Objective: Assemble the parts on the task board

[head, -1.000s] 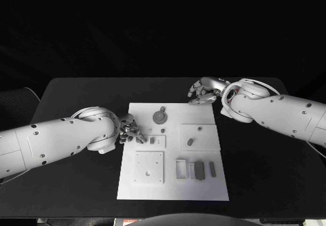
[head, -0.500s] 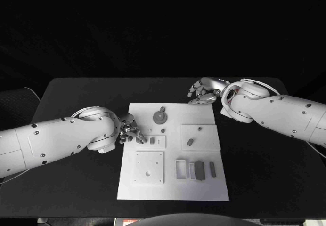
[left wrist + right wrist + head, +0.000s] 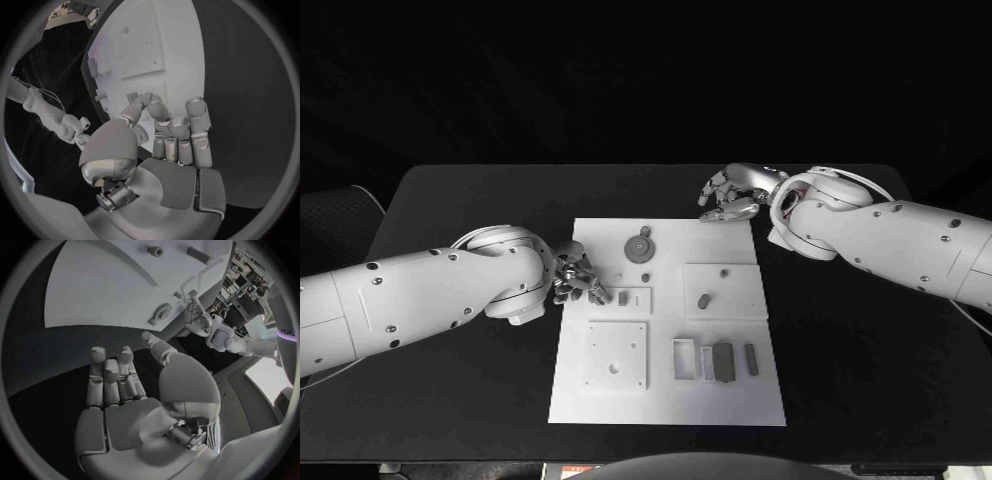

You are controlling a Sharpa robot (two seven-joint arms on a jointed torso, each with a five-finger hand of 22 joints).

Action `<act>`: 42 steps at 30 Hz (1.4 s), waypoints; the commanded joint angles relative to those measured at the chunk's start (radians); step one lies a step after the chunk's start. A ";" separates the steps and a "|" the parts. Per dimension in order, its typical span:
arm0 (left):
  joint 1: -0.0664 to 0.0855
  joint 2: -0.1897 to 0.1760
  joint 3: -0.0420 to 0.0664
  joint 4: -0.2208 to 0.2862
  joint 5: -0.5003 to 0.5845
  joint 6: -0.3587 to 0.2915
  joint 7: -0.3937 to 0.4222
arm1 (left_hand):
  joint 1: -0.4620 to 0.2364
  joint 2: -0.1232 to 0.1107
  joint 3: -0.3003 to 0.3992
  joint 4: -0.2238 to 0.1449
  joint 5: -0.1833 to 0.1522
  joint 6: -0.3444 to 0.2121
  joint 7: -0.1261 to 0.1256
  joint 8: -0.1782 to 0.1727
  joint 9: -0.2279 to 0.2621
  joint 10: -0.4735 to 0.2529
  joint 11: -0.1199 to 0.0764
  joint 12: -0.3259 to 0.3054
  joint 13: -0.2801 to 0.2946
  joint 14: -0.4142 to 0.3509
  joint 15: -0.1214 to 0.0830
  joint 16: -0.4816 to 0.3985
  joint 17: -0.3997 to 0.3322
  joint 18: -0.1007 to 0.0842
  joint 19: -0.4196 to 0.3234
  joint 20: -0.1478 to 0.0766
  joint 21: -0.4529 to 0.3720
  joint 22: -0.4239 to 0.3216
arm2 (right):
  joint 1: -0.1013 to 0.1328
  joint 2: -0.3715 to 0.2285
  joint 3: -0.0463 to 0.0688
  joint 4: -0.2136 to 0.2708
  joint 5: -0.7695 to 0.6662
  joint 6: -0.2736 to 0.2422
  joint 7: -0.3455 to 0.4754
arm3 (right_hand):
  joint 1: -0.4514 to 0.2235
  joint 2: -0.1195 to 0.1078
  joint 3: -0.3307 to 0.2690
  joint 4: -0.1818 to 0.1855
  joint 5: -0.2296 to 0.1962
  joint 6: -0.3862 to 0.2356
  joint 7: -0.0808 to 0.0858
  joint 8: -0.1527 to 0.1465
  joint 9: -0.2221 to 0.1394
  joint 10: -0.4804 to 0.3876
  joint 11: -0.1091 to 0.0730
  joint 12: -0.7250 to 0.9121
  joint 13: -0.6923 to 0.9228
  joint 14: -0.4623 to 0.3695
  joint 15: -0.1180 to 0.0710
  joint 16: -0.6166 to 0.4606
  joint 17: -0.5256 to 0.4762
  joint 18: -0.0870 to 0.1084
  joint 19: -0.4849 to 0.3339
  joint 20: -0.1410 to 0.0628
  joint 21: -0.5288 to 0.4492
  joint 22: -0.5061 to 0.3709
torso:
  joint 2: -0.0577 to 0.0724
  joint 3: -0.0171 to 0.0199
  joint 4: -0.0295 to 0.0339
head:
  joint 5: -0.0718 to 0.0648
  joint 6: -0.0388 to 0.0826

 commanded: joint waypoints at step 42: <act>-0.006 0.003 -0.006 -0.012 0.002 0.009 -0.024 | -0.115 -0.059 0.012 0.111 0.002 -0.010 0.006 0.001 0.004 -0.019 -0.001 0.012 -0.007 -0.014 -0.004 0.009 -0.001 0.023 -0.013 -0.004 -0.002 0.019 | -0.001 -0.002 0.000 0.004 0.000 0.015 0.005 | -0.002 0.011 -0.003 0.000 0.005 0.002 0.007 -0.004 -0.002 -0.007 0.003 0.006 -0.002 0.007 0.001 -0.005 -0.001 0.011 0.003 -0.001 -0.004 0.012 | 0.000 0.0003 -0.0002 | 0.001 0.001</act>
